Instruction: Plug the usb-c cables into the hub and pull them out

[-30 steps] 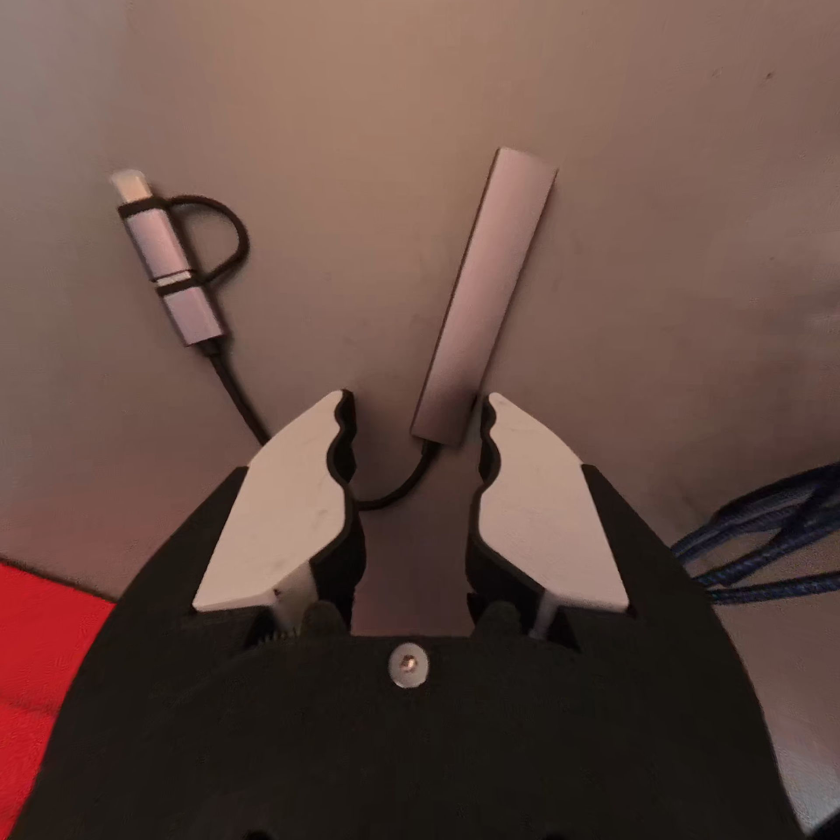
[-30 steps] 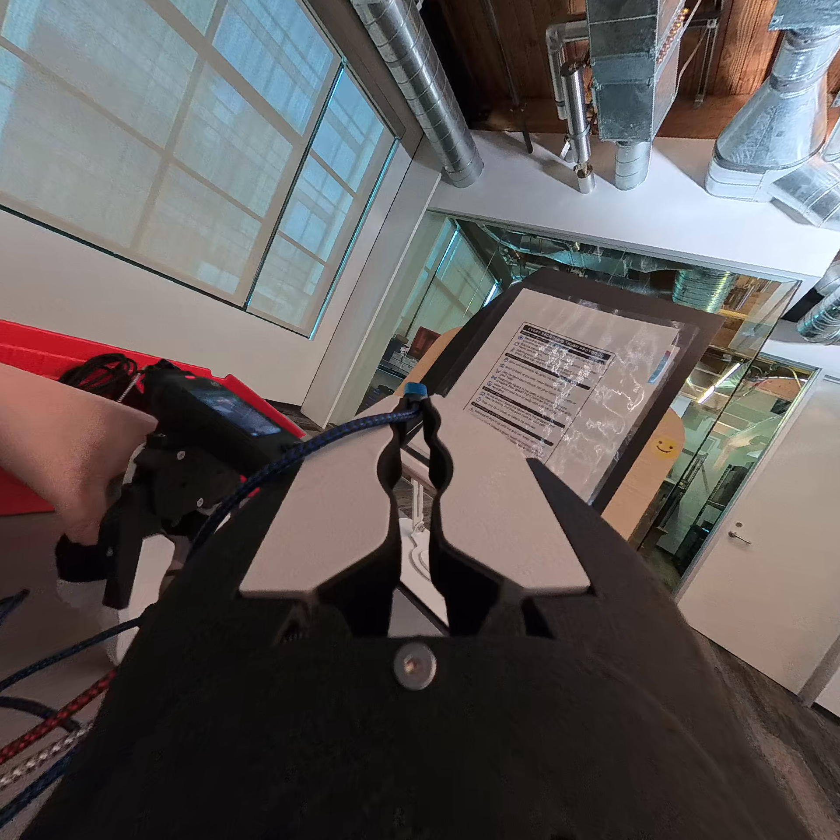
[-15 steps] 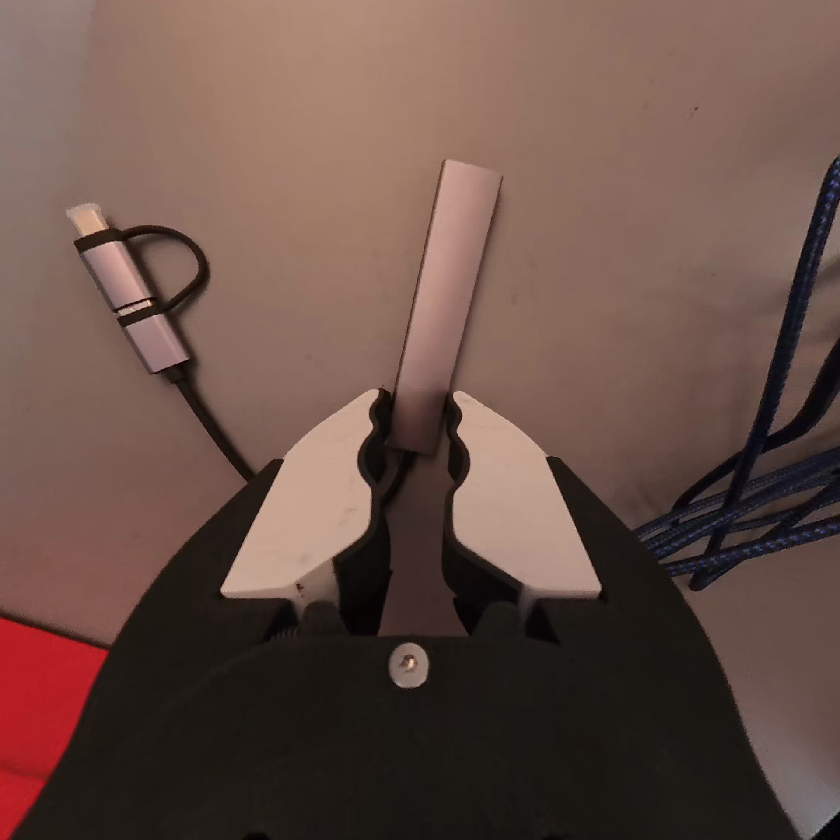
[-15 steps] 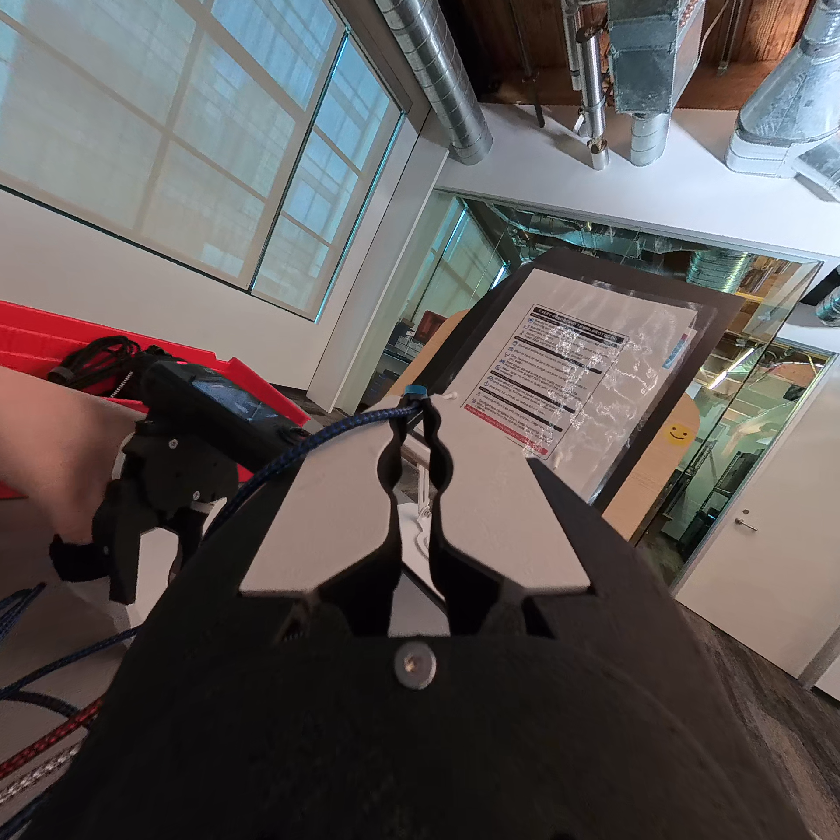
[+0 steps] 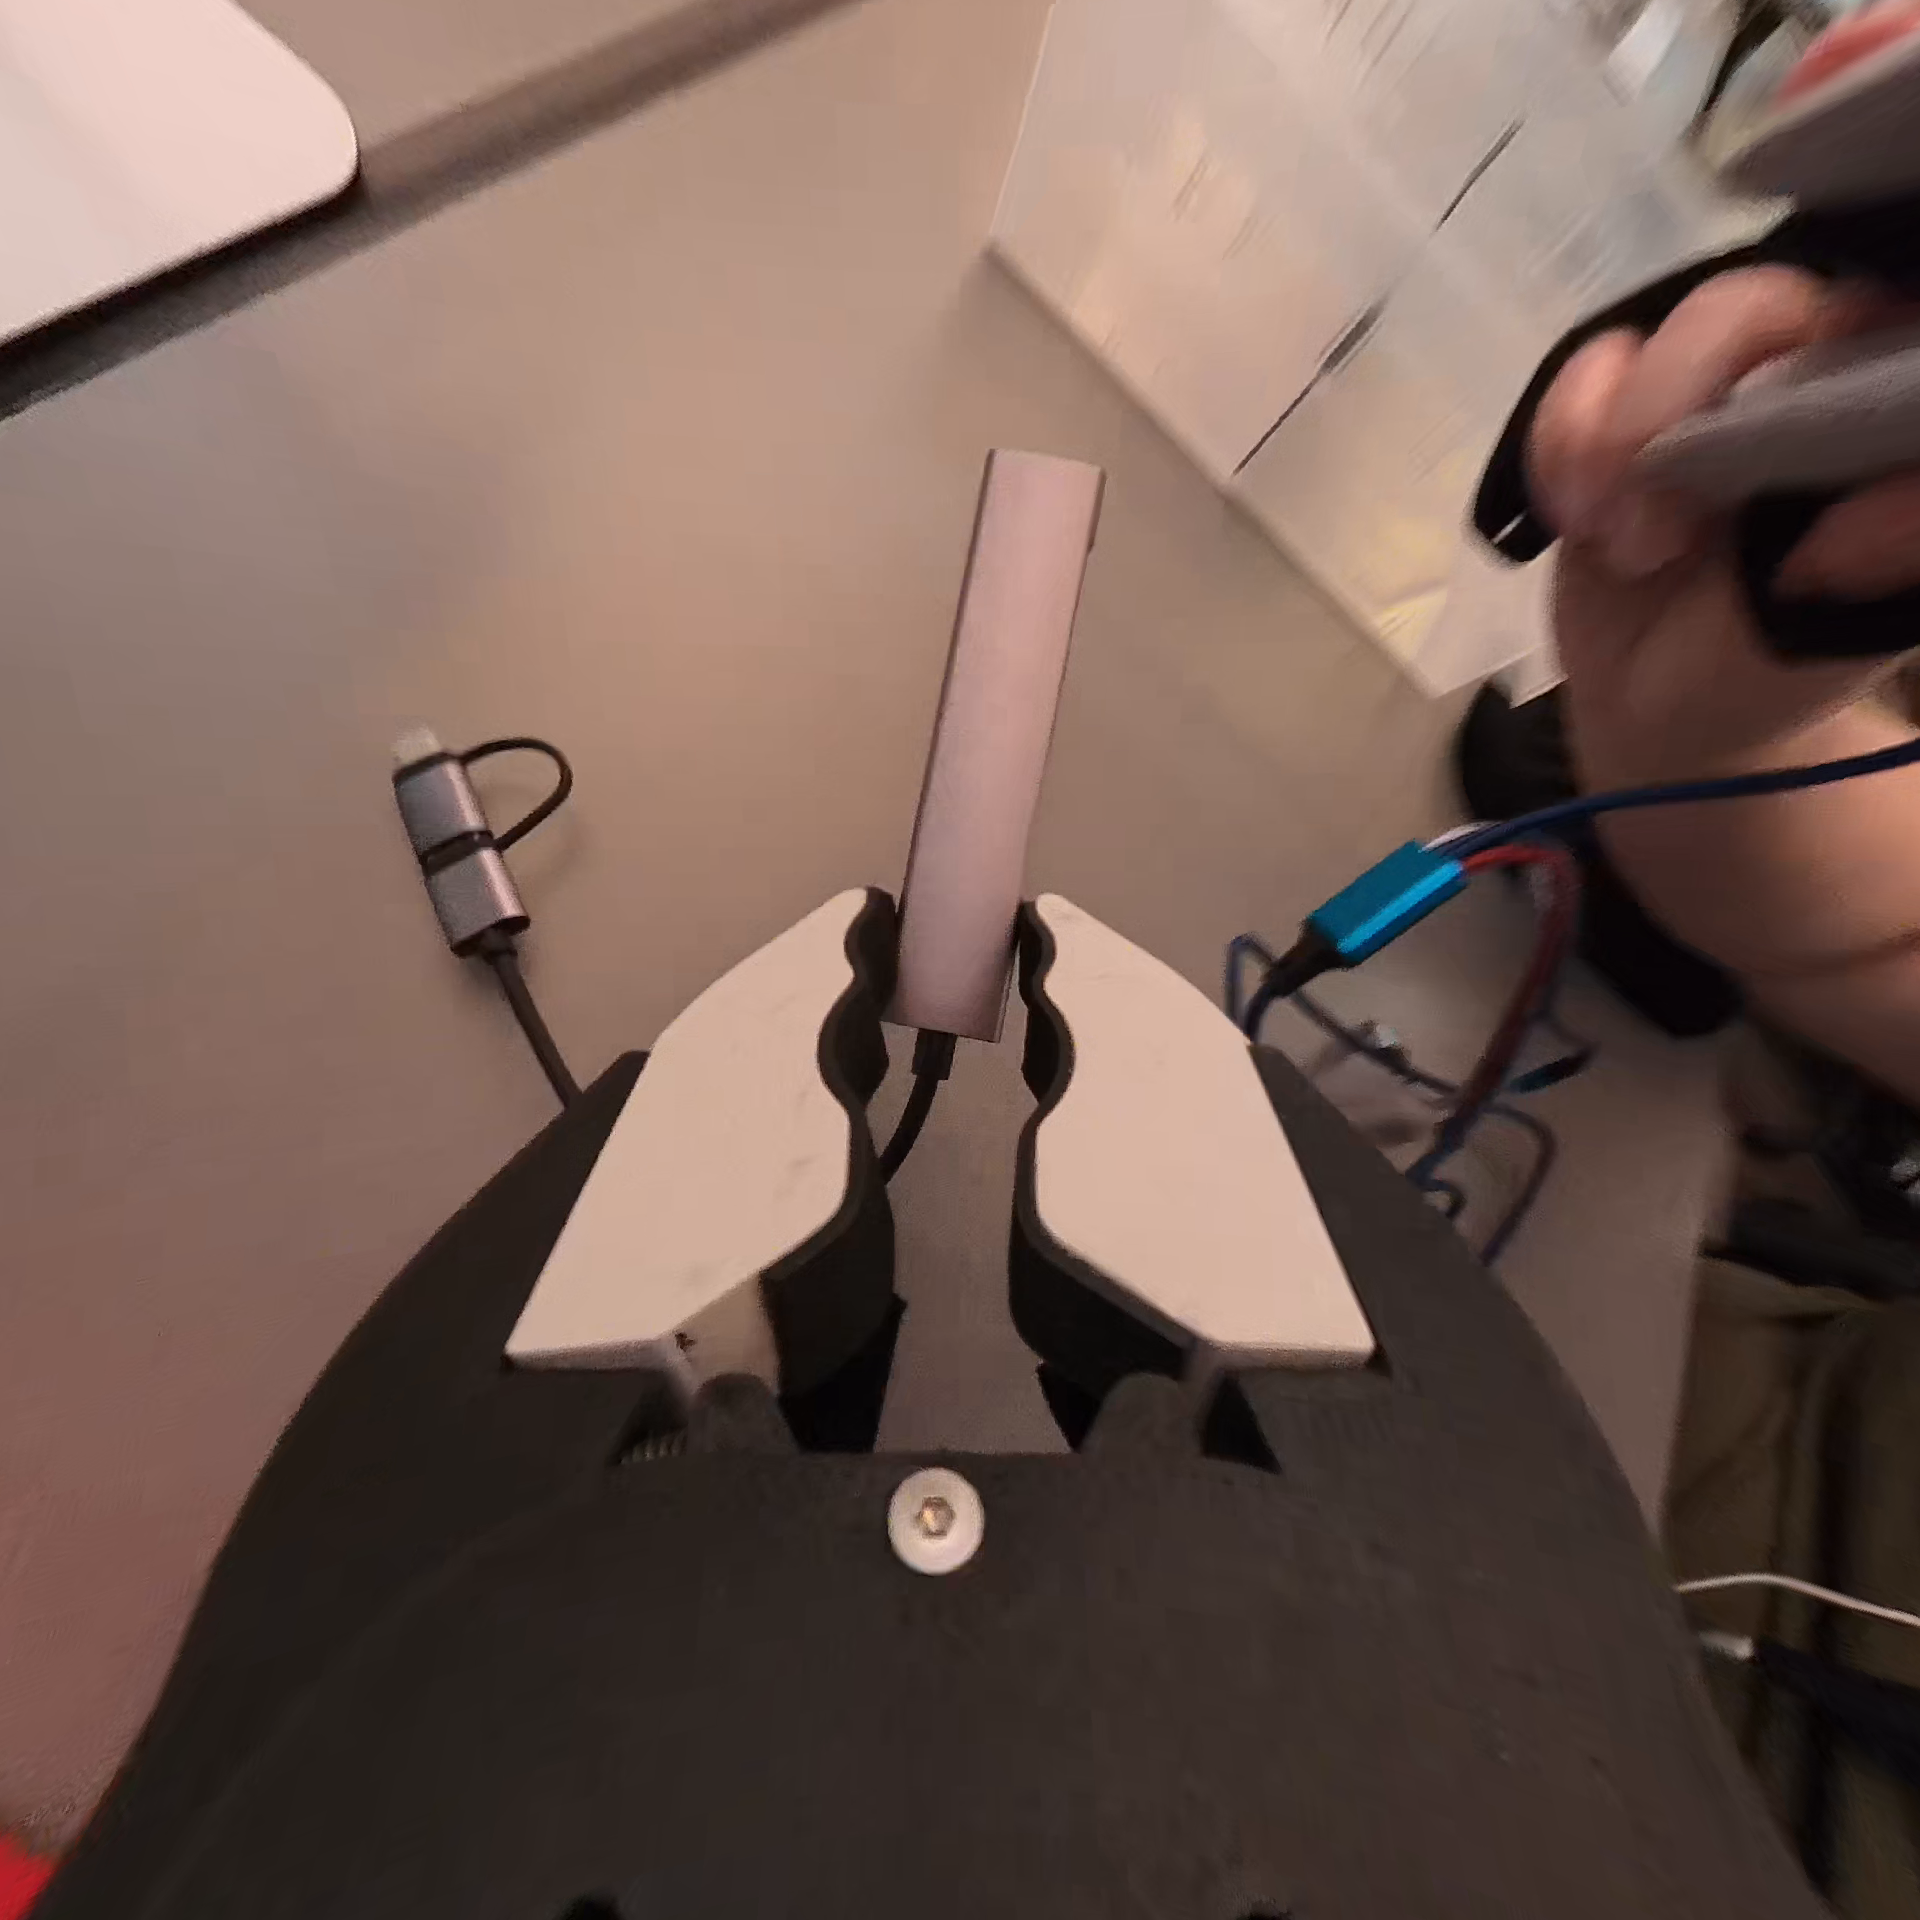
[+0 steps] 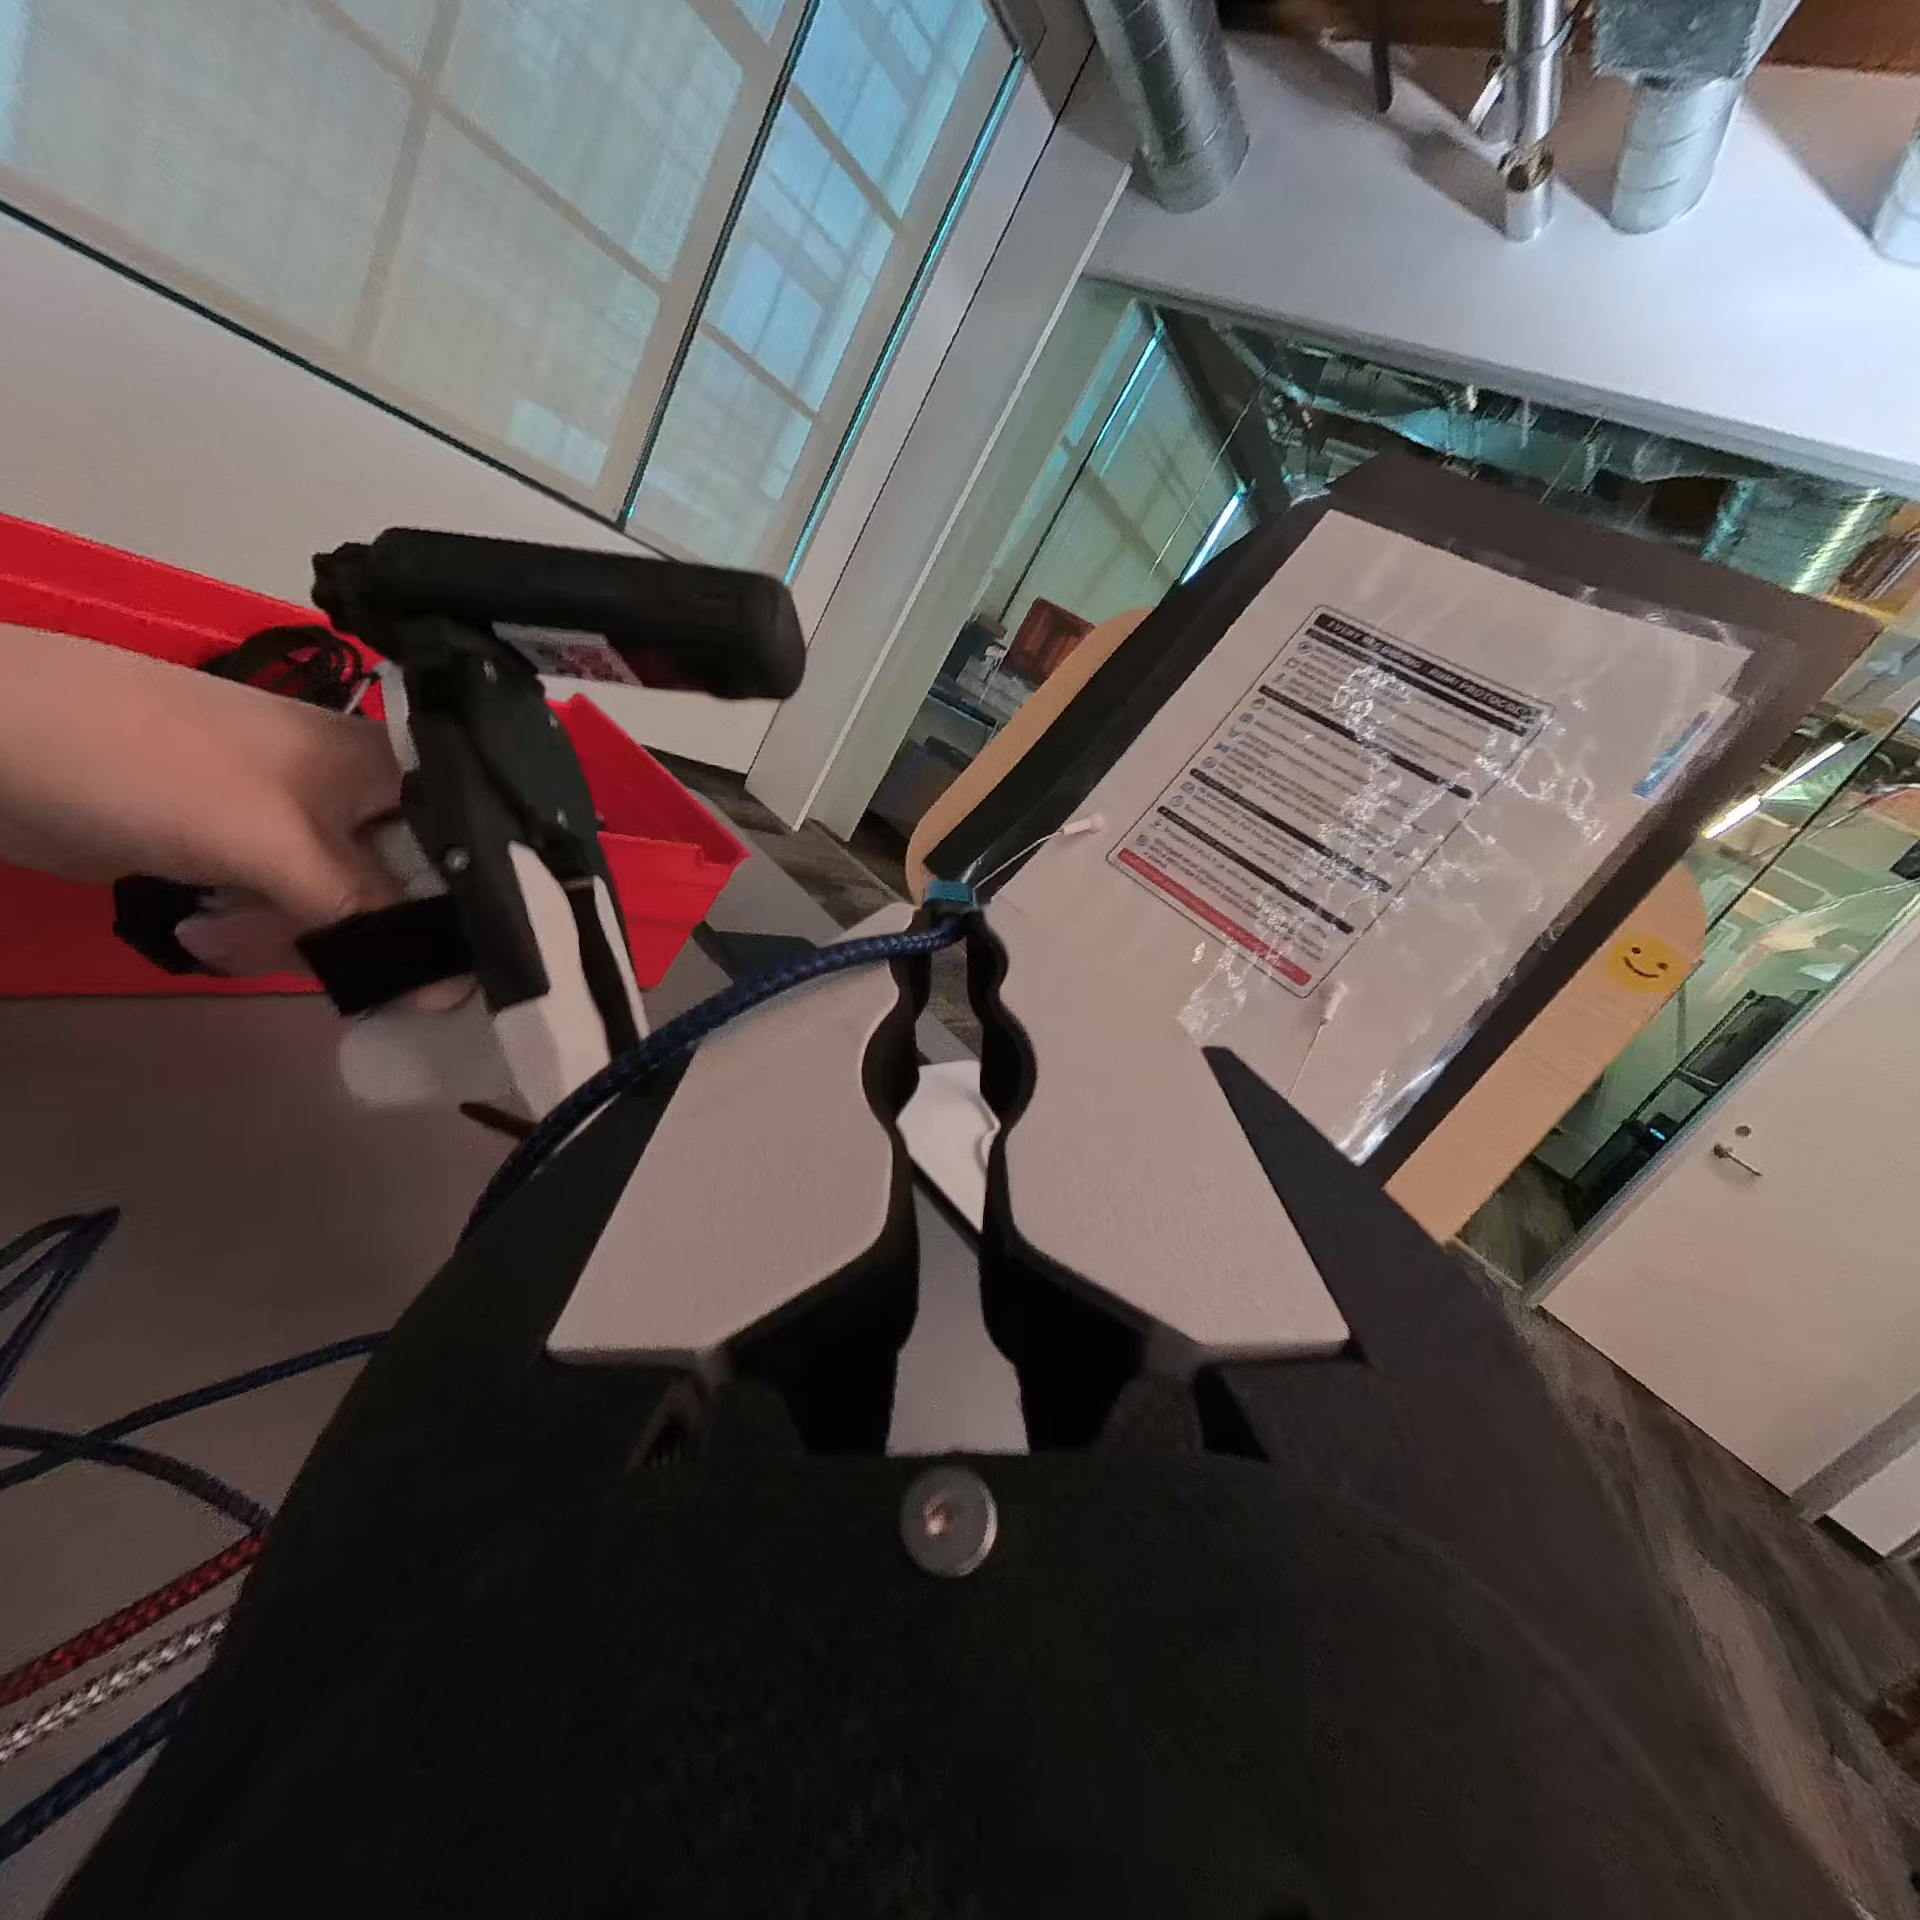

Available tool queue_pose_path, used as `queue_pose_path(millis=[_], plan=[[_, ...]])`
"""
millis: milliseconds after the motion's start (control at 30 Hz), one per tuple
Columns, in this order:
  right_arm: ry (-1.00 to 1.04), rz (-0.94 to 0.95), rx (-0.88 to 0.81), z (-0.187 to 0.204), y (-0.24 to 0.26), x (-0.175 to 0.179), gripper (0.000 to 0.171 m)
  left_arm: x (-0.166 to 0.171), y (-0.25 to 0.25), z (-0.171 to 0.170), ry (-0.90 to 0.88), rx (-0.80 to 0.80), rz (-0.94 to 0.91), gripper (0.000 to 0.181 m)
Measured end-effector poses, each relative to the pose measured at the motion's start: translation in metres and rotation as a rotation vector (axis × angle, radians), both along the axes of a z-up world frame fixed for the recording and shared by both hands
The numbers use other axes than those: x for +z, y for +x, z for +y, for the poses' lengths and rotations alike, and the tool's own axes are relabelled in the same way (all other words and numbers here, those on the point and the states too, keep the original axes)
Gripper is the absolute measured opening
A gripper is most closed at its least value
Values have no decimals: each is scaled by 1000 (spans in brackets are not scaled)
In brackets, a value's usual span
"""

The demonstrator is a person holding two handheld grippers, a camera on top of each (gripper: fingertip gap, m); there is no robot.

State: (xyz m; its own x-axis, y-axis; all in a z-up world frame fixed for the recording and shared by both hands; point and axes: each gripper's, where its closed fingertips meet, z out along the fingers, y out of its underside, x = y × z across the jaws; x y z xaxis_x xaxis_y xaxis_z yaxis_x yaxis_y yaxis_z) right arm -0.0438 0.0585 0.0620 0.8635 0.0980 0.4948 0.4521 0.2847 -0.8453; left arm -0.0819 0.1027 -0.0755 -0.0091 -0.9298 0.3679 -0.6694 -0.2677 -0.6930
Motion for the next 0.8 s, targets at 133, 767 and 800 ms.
queue_pose_path(millis=[133, 767, 800], plan=[[-65, -32, 2, 3, -7, -4, 7, 39, 4, -4, -233, 23, -211, 22], [179, -150, -325, -9, 5, 11, 6, 120, 19, -73, -1022, -57, -645, 22], [182, -167, -328, -9, 3, 10, 6, 120, 20, -75, -1024, -54, -653, 22]])
